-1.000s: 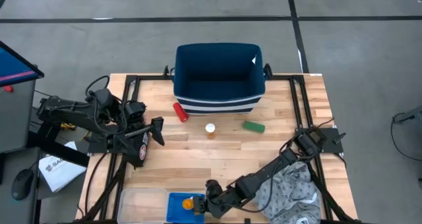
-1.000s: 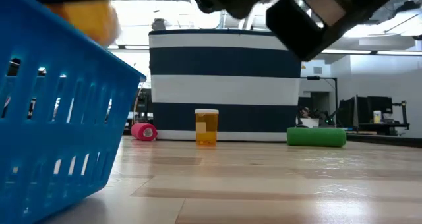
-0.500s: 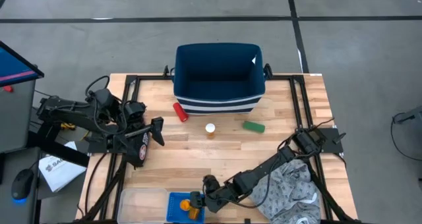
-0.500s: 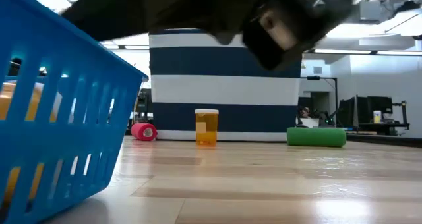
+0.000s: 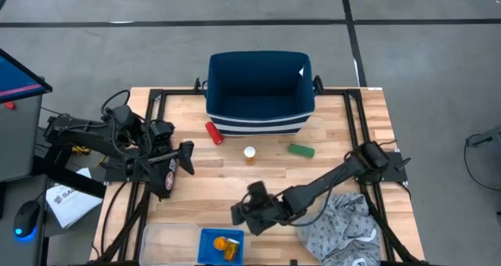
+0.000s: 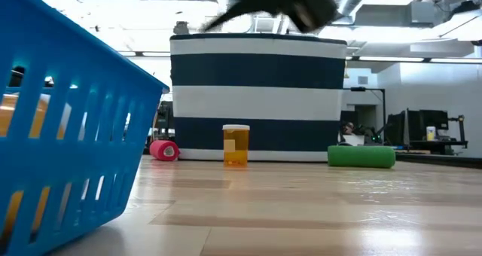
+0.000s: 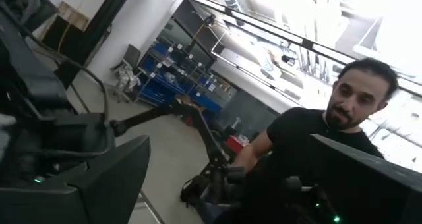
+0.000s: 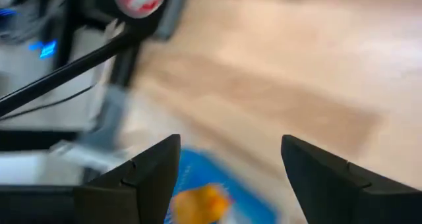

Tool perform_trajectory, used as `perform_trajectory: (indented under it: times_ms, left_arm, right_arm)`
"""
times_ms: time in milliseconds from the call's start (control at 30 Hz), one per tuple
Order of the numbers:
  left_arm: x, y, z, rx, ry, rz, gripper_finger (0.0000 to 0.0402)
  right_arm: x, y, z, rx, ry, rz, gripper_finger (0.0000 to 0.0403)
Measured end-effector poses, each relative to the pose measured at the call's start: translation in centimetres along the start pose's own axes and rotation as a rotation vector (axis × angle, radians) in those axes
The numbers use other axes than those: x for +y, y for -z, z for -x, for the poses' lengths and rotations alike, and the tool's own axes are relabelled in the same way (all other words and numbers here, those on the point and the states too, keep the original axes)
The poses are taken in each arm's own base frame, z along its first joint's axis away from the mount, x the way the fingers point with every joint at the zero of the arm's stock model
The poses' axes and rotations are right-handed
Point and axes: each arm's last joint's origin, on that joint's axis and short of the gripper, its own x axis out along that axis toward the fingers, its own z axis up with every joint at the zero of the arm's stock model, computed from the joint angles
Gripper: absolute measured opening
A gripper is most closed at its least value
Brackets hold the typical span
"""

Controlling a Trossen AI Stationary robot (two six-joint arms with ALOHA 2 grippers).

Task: Pick & place medical supplies in basket/bin
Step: Put the yellow pill bottle in the blue basket

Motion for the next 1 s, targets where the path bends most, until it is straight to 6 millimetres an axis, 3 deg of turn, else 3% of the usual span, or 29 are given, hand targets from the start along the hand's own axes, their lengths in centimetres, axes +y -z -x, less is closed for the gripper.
perform_trajectory:
  times_ms: [167,333,467,600,767,1000]
  left_arm:
    - [-0.5,0.1,-0.2,-0.001,0.04,0.07,0.04]
    - [-1.6,0.7,-0.8,0.023,0.121,0.091,0.04]
    - [-2.2,1.0,-1.0,0.037,0.166,0.094,0.04]
    - [-2.5,1.0,-1.1,0.03,0.188,0.085,0.04]
    - [-2.7,0.8,-1.0,0.017,0.202,0.075,0.04]
    - [-2.8,0.8,-0.9,0.014,0.205,0.073,0.04]
  right_arm:
    - [-1.4,-2.8,-0.8,-0.058,0.16,-0.04,0.0261]
    - [-2.4,-7.1,-2.5,-0.08,0.258,-0.104,0.0273]
    - [-3.3,-11.3,-3.0,-0.086,0.336,-0.145,0.0307]
    - [-4.6,-14.1,-4.0,-0.052,0.404,-0.141,0.0355]
    - [-5.1,-15.7,-4.3,-0.057,0.429,-0.153,0.0389]
    - [-5.9,-17.2,-5.0,-0.07,0.46,-0.166,0.0382]
